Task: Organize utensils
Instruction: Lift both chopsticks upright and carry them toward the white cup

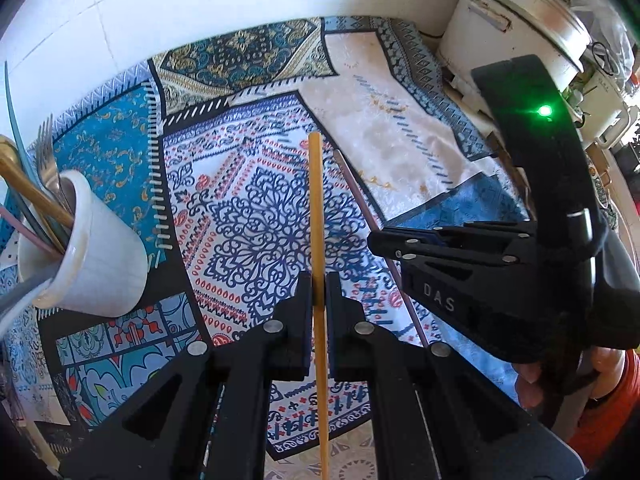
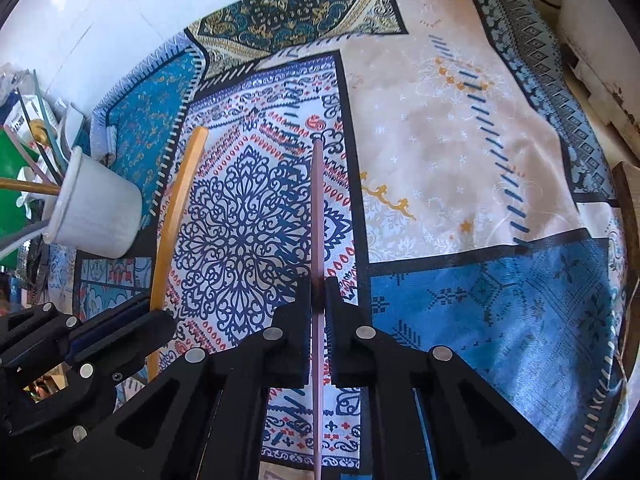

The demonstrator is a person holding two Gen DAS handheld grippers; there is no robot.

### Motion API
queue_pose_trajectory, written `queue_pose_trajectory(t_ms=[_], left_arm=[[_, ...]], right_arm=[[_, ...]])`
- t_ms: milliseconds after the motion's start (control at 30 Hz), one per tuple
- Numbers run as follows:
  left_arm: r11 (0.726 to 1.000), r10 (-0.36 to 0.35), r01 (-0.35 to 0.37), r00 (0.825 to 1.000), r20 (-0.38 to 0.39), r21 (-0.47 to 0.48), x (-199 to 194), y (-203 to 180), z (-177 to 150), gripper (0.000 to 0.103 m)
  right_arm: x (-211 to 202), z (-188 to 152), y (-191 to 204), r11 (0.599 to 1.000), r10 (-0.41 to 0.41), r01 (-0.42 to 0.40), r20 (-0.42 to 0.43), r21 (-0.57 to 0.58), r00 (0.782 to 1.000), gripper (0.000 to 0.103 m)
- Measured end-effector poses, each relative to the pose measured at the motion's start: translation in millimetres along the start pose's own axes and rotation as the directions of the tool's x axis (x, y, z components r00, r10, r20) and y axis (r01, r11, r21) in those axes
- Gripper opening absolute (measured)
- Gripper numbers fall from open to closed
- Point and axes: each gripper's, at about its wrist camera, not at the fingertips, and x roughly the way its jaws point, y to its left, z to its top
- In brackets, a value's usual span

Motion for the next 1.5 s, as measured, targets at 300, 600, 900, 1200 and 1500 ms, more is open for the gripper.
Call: queue_pose_trajectory(t_ms=[300, 600, 900, 1200, 1500], left_arm=[[1.0, -0.006, 0.005, 0.994, 0.108, 0.012, -42.2, -12.8, 12.4, 0.004], [1.0, -0.003, 0.005, 0.966, 0.257, -0.007, -102.0, -15.0, 29.6, 0.004], [0.998, 0.061, -0.044, 0.909, 0.413, -0.052, -165.9, 1.2, 37.0, 0.004], [0.983, 0.152, -0.074, 0.84, 0.521, -0.167, -224.7, 39.2, 32.0, 0.004], [0.952, 0.271, -0.13, 0.777, 0.568, -0.277, -262.3, 74.4, 19.3, 0.004]], right_arm=[[-64.2, 4.0, 4.4, 1.0, -0.011, 0.012, 0.163, -0.007, 0.987, 0.006], [-131.5, 15.0, 25.0, 0.998, 0.028, -0.01, 0.339, -0.054, 0.94, 0.006], [-176.2, 29.2, 60.1, 0.99, 0.095, -0.036, 0.464, -0.134, 0.881, 0.006], [-206.3, 40.1, 110.8, 0.965, 0.204, -0.074, 0.54, -0.253, 0.817, 0.006], [-201.7, 52.6, 154.7, 0.923, 0.318, -0.129, 0.534, -0.362, 0.784, 0.006]])
